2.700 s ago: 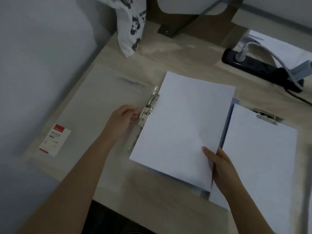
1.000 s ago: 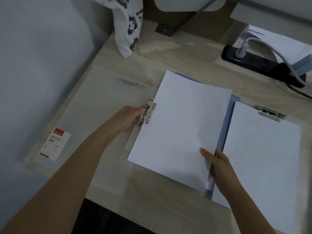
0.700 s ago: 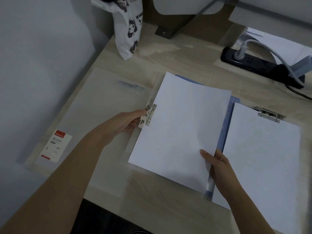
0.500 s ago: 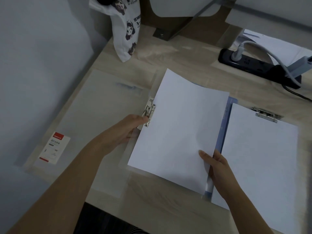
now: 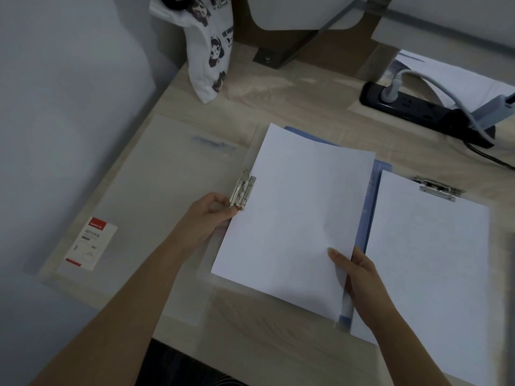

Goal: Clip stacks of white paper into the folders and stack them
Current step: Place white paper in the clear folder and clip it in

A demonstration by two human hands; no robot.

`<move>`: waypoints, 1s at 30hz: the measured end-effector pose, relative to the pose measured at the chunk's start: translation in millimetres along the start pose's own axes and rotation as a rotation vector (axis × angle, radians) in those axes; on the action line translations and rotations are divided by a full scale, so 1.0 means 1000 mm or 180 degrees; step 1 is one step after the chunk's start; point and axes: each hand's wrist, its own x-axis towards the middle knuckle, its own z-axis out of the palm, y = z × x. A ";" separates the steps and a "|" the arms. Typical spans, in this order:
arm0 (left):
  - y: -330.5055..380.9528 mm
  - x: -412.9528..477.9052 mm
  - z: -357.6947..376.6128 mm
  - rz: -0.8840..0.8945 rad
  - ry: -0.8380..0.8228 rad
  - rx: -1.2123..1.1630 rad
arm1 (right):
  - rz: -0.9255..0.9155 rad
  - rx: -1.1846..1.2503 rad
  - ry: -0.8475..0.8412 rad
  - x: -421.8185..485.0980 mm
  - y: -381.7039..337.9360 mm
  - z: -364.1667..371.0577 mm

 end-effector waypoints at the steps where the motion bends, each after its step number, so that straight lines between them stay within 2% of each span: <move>1: -0.001 0.001 -0.001 0.0004 0.0001 -0.0002 | 0.0004 -0.0003 0.0006 0.000 0.000 0.001; 4: -0.004 0.001 -0.001 0.0021 -0.0030 0.0037 | -0.0126 -0.0191 0.0163 0.000 0.000 0.004; 8: -0.001 -0.006 0.001 0.0079 -0.0060 -0.0026 | -0.0603 -0.0843 0.0804 -0.004 -0.005 0.019; 11: 0.007 -0.018 0.006 0.0254 0.0005 -0.0021 | -0.1103 -0.2076 0.1204 -0.007 -0.001 0.023; 13: 0.016 -0.029 0.008 0.0405 0.0036 -0.0090 | -0.1468 -0.2988 0.1058 -0.007 0.003 0.019; 15: 0.026 -0.043 0.011 0.0549 0.0036 -0.0155 | -0.1446 -0.3321 0.0560 -0.007 0.001 0.013; 18: 0.045 -0.068 0.023 0.0817 0.0094 -0.0038 | -0.1085 -0.2947 0.0060 -0.015 -0.013 0.005; 22: 0.076 -0.101 0.059 0.1218 -0.0099 -0.0057 | -0.0429 -0.1667 -0.0306 -0.037 -0.050 -0.009; 26: 0.098 -0.125 0.109 0.1496 -0.0590 -0.0012 | -0.0392 -0.0558 -0.0747 -0.072 -0.081 -0.041; 30: 0.098 -0.132 0.160 0.1504 -0.0962 0.0145 | -0.0579 0.0148 -0.0756 -0.105 -0.099 -0.086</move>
